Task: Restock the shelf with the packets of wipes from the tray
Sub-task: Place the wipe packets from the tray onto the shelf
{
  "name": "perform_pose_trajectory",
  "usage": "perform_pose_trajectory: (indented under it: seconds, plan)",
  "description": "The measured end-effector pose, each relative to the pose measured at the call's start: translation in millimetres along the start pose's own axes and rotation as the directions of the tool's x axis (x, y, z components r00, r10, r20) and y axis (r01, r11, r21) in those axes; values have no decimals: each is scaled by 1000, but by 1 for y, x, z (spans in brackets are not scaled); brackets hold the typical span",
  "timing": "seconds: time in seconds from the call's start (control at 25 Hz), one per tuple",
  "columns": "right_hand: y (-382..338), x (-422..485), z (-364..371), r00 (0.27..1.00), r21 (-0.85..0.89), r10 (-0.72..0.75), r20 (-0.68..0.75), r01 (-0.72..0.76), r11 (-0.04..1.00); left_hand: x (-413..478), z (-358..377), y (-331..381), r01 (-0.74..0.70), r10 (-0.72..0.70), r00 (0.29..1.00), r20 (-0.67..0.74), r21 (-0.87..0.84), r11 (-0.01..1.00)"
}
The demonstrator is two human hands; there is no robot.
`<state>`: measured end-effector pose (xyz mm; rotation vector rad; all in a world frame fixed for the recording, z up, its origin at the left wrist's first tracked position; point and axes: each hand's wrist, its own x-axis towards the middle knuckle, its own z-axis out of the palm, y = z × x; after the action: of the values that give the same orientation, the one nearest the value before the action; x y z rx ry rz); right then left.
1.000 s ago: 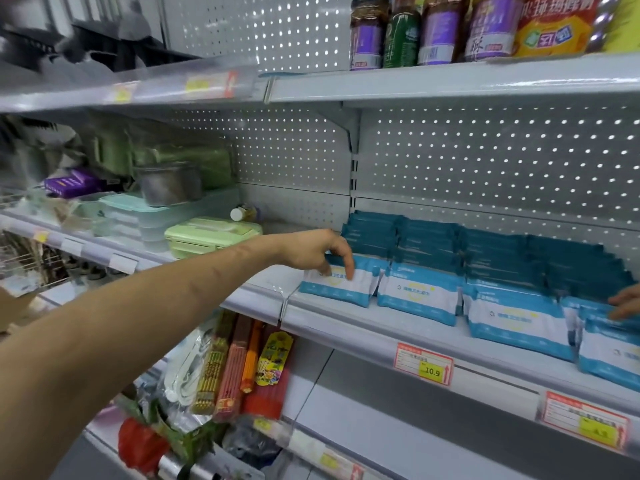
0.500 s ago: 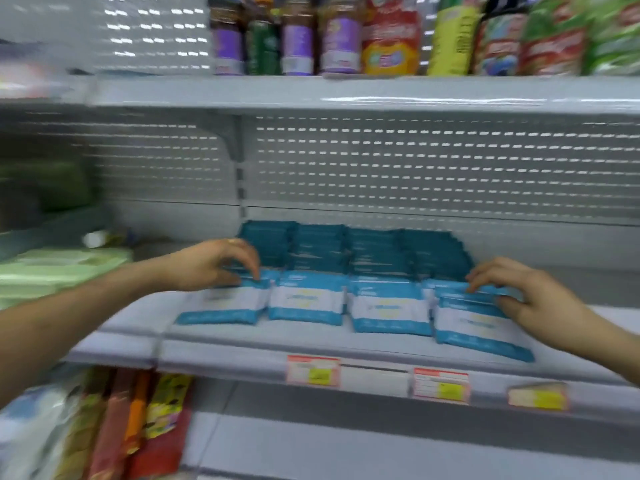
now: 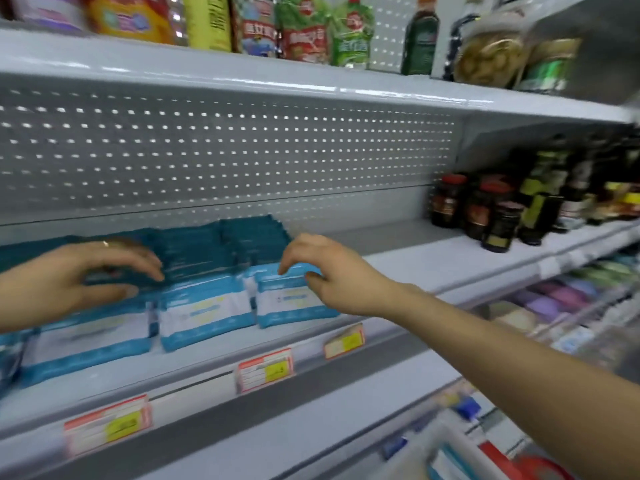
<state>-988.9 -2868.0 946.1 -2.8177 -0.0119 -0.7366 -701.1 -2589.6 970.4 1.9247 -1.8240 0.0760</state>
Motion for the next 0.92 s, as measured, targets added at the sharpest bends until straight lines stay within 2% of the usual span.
perform_pose_trajectory:
  seconds: [0.16,0.28,0.48,0.6,0.72,0.92]
  plan:
    - [6,-33,-14,996,-26,85,-35,-86,996,41,34,35,-105,113,989,95,-80,991]
    - [13,-66,-24,983,-56,164,-86,-170,984,70,69,71,-179,193,976,103,-134,975]
    - [28,-160,-22,901,-23,393,-181,-404,915,101,164,142,-350,391,915,101,-281,894]
    - [33,-239,-5,794,-12,571,-207,-586,810,111,236,182,-476,530,832,163,-278,834]
    - [26,-317,19,638,15,749,-179,-759,651,114,300,216,-592,647,724,239,-265,761]
    - [0,-409,74,348,-22,919,-183,-936,350,106,405,250,-497,624,651,433,-377,781]
